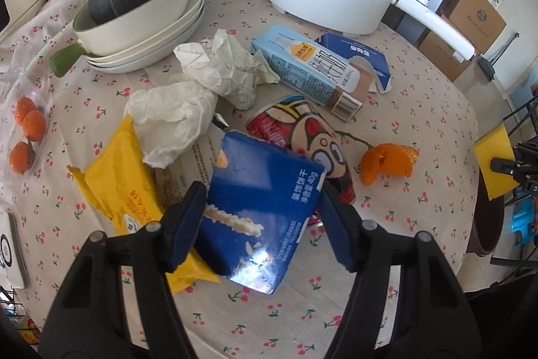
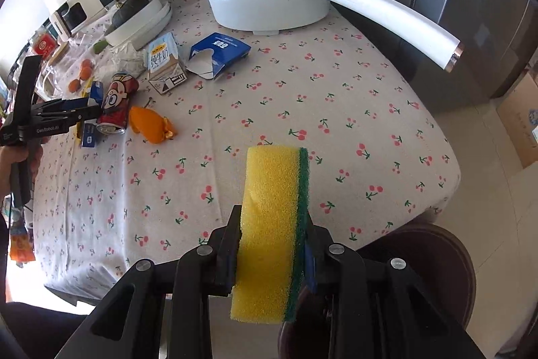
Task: Collect trash
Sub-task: 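Carry the box and sponge over the brown bin and open both tools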
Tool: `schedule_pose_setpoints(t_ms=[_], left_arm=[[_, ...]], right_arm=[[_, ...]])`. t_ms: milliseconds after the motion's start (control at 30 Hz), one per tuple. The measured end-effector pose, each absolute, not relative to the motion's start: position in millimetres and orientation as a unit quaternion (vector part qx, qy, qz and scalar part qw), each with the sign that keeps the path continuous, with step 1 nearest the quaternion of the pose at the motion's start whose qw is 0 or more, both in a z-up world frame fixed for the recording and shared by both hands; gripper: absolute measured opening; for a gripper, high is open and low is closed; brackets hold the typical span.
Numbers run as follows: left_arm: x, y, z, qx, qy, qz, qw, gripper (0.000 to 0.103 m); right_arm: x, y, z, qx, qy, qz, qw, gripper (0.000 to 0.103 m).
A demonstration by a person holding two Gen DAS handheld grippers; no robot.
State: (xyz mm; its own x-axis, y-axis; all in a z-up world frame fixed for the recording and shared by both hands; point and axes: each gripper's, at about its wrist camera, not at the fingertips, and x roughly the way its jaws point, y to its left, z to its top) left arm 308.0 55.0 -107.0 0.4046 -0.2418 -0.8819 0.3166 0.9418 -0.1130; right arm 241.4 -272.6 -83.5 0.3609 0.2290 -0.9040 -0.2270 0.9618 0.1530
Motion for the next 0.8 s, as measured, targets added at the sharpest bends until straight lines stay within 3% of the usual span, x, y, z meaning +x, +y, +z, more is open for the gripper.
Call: schedule_pose_setpoints(t_ms=[567, 800], left_arm=[[182, 34, -65, -0.062, 0.494, -0.139, 0.856, 0.067], [155, -2, -51, -0.091, 0.48, -0.183, 0.853, 0.067]], right_arm=[[171, -264, -35, 0.024, 0.509, 0.133, 0.85, 0.031], [134, -278, -40, 0.034, 0.5, 0.124, 0.856, 0.031]])
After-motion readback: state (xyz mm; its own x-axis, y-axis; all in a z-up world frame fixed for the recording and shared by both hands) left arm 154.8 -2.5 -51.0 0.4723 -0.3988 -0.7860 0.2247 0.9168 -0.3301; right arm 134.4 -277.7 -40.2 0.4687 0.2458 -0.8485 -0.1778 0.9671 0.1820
